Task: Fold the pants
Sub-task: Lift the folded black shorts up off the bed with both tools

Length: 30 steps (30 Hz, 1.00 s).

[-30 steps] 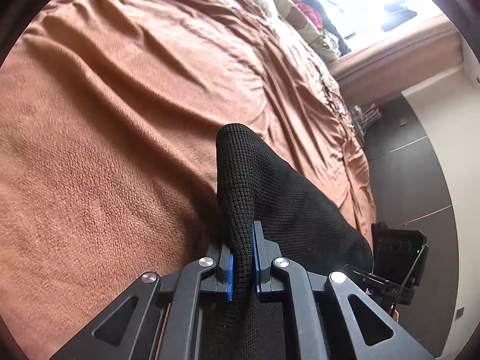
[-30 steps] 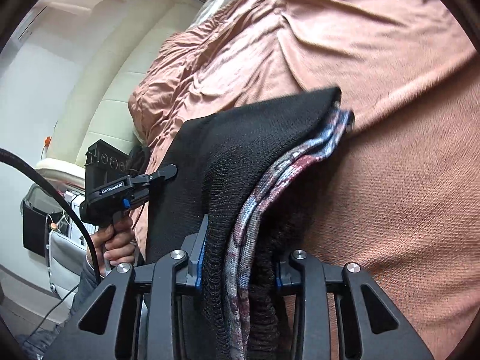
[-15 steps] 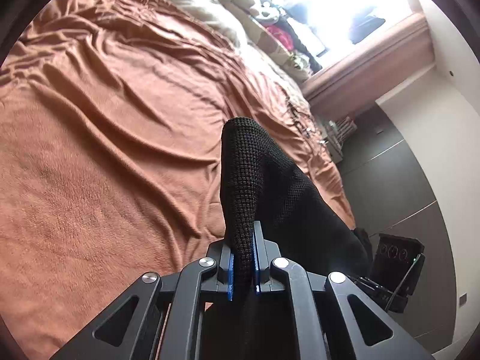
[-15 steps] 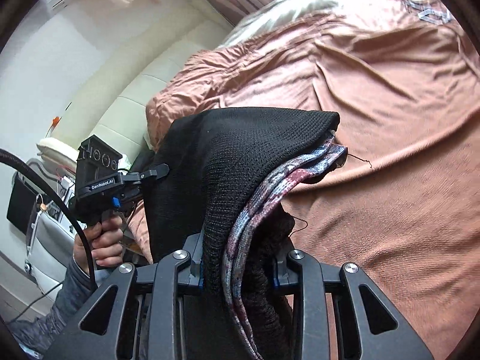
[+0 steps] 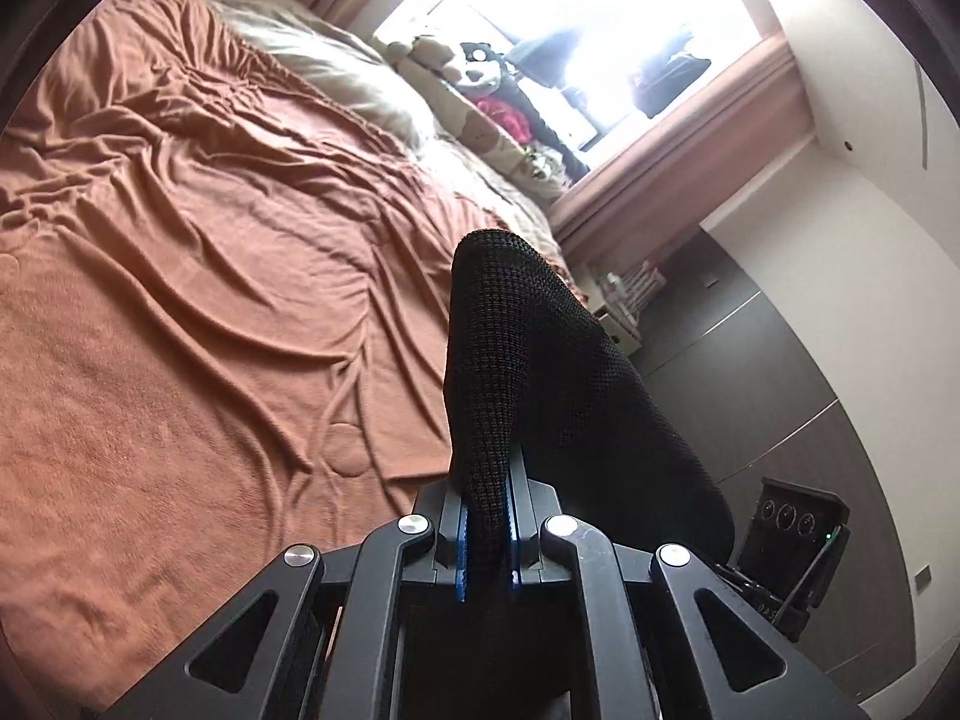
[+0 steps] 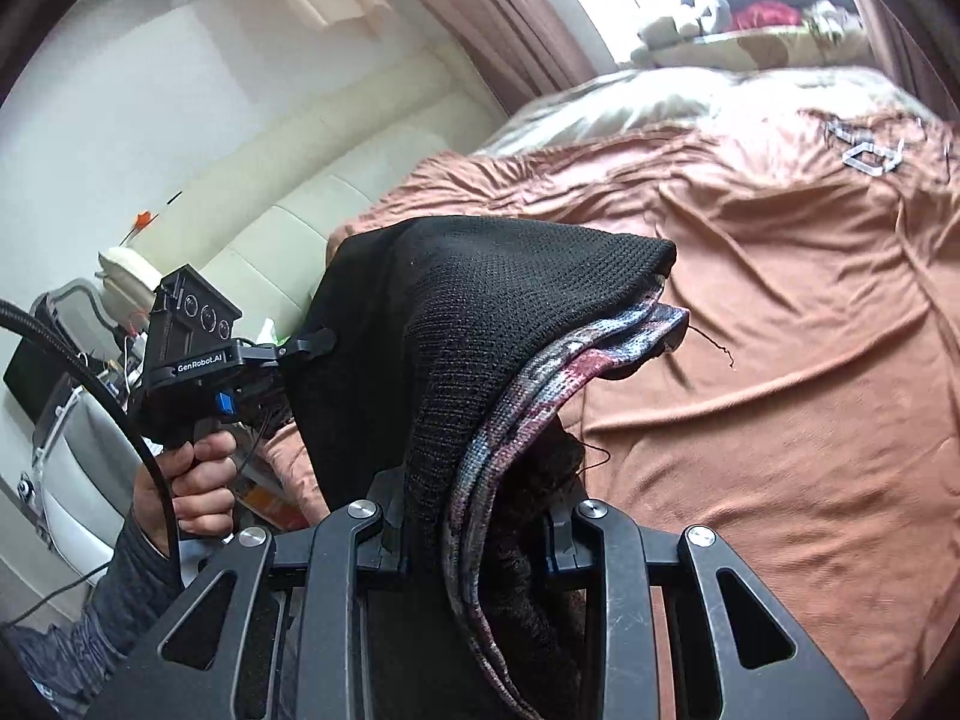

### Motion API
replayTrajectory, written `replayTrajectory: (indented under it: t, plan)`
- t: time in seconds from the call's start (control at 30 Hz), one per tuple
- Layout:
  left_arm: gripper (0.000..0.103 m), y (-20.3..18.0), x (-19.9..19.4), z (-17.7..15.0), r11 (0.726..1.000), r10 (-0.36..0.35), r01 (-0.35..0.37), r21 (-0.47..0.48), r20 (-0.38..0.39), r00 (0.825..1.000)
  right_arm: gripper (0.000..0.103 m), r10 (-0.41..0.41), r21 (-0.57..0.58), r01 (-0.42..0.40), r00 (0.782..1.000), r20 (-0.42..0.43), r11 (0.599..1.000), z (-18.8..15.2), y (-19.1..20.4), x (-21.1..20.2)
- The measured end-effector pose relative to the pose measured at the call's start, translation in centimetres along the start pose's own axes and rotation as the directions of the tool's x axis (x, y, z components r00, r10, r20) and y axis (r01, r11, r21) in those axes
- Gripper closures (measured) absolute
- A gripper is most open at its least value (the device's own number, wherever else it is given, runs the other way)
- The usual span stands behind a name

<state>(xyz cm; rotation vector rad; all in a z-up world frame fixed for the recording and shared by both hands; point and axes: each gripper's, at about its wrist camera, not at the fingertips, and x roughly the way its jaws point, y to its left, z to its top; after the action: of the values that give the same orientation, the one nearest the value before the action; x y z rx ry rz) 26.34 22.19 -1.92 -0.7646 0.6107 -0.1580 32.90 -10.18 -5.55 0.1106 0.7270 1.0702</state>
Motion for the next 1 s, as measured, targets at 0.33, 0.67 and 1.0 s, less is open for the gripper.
replayTrajectory:
  t: [0.33,0.67,1.0]
  plan:
    - [0.094,-5.9,-2.8,-1.9,0.997,-0.026,0.024,0.070,0.019,0.999,0.077,-0.032,-0.028,0.034,0.997,0.068,0.999,-2.4,2.2,-7.0]
    - [0.094,-11.3,-4.6,-3.9,0.988,-0.069,0.065,0.141,0.021,0.997,0.077,-0.063,-0.042,0.069,0.989,0.130,0.997,-4.7,3.9,-12.4]
    - [0.094,-16.2,-4.4,-5.4,0.969,-0.145,0.141,0.204,0.003,0.989,0.077,-0.110,-0.059,0.122,0.978,0.176,0.991,-6.6,4.9,-17.6]
